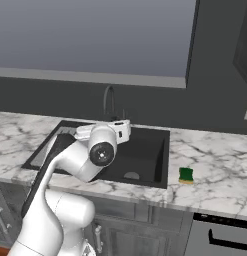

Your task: Soak the sponge with water for a few seconds and then drop it inside the sink.

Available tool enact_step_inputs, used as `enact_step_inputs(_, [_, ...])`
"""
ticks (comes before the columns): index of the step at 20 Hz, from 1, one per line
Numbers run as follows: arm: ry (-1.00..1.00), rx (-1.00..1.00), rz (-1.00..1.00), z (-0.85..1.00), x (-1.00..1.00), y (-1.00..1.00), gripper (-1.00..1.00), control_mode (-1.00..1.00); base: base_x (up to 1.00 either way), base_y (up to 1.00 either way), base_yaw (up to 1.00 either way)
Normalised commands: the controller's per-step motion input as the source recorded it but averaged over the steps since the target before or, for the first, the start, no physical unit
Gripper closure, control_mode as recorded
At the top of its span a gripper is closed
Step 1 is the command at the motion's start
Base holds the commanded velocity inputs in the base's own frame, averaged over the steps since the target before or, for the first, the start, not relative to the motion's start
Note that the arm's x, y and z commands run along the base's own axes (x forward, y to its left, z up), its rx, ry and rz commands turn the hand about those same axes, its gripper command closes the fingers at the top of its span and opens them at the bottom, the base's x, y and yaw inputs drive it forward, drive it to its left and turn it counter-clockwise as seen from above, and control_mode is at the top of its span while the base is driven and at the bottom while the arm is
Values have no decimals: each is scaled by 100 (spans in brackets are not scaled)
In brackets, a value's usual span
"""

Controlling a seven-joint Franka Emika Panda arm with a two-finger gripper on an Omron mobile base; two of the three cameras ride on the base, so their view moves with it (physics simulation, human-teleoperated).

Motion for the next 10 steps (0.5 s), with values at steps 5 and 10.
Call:
enact_step_inputs(5, [0,10,0,-46,11,-7,-100,-100,0,0,0])
enact_step_inputs(10, [0,8,2,-27,17,0,-100,-100,0,0,0])
